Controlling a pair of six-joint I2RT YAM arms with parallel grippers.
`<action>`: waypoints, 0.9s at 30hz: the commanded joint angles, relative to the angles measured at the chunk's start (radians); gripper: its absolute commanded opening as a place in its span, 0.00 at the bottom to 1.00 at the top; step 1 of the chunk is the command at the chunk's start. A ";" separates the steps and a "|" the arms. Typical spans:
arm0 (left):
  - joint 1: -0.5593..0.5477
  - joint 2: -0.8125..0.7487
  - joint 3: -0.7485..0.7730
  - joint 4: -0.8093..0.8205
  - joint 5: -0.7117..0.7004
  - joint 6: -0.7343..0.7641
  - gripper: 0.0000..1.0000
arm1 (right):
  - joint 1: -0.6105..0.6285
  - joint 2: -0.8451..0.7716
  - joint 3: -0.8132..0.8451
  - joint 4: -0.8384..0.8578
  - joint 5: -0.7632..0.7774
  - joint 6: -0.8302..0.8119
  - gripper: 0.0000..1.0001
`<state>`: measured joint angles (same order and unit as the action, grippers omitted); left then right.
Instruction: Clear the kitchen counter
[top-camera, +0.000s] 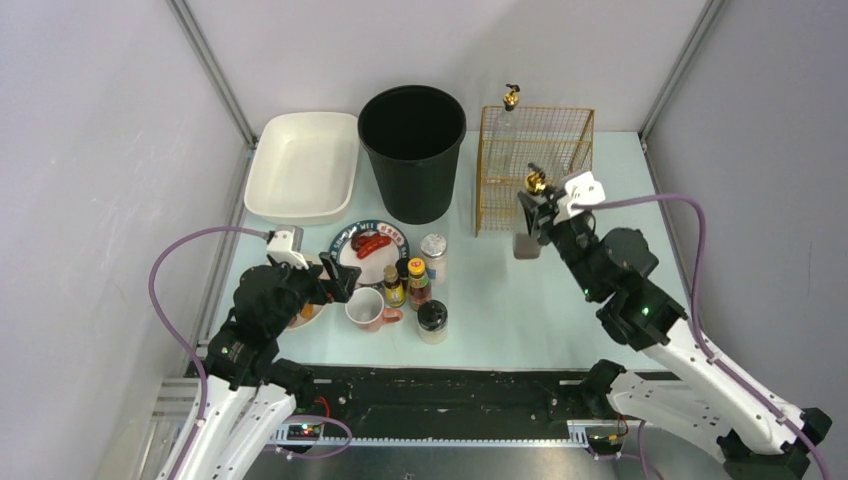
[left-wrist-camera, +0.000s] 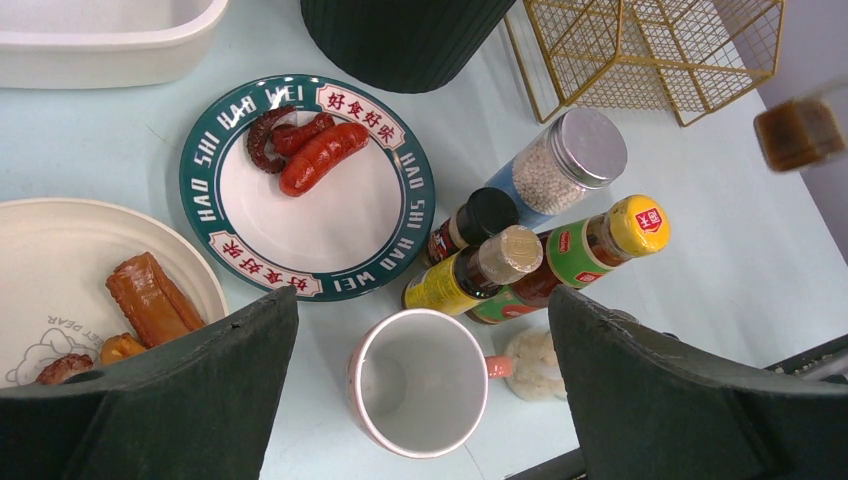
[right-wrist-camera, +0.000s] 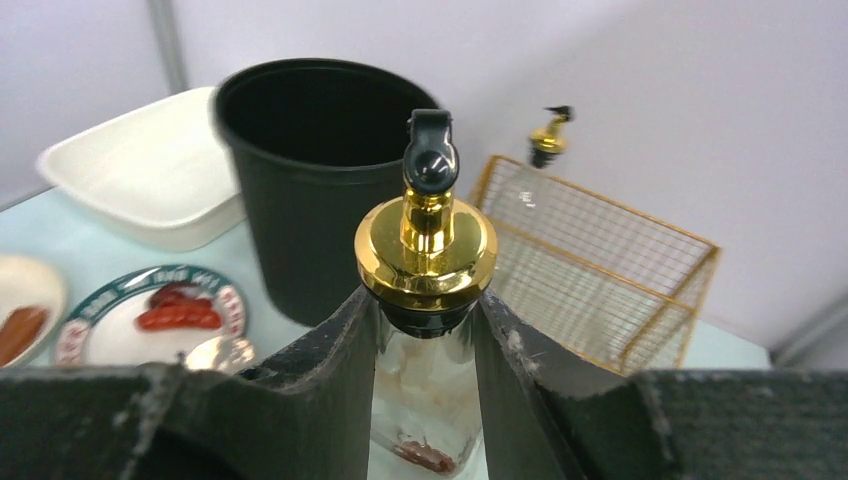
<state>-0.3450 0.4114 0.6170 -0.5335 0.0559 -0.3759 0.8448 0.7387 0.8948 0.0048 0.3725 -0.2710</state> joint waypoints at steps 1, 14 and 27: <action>-0.005 -0.008 -0.003 0.024 -0.002 -0.005 0.98 | -0.208 0.064 0.114 0.103 -0.154 0.030 0.00; -0.006 -0.009 -0.002 0.024 -0.005 -0.004 0.98 | -0.625 0.364 0.413 0.175 -0.514 0.198 0.00; -0.008 -0.003 -0.002 0.024 -0.003 -0.003 0.98 | -0.744 0.662 0.713 0.217 -0.679 0.234 0.00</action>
<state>-0.3466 0.4099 0.6170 -0.5335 0.0559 -0.3759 0.1078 1.3628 1.4837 0.0822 -0.2394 -0.0429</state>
